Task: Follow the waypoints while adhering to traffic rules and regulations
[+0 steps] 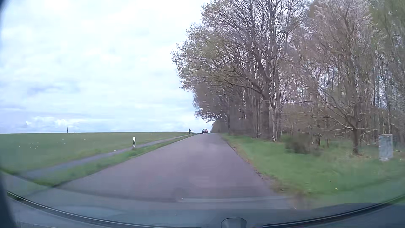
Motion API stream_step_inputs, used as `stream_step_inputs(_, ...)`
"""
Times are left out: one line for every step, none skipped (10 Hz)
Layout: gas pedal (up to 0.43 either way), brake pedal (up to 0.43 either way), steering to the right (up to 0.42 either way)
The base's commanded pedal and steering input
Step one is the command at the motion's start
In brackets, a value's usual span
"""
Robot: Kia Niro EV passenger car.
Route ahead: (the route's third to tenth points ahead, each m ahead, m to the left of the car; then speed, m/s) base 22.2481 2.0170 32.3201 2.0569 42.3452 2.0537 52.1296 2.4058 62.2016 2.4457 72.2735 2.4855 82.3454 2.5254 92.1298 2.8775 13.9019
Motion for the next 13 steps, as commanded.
stream_step_inputs(0.268, 0.000, 0.001)
stream_step_inputs(0.268, 0.000, 0.001)
stream_step_inputs(0.268, 0.000, 0.001)
stream_step_inputs(0.248, 0.000, 0.001)
stream_step_inputs(0.240, 0.000, 0.000)
stream_step_inputs(0.228, 0.000, -0.003)
stream_step_inputs(0.228, 0.000, -0.006)
stream_step_inputs(0.228, 0.000, -0.007)
stream_step_inputs(0.228, 0.000, -0.006)
stream_step_inputs(0.228, 0.000, -0.004)
stream_step_inputs(0.228, 0.000, -0.001)
stream_step_inputs(0.228, 0.000, -0.001)
stream_step_inputs(0.228, 0.000, -0.001)
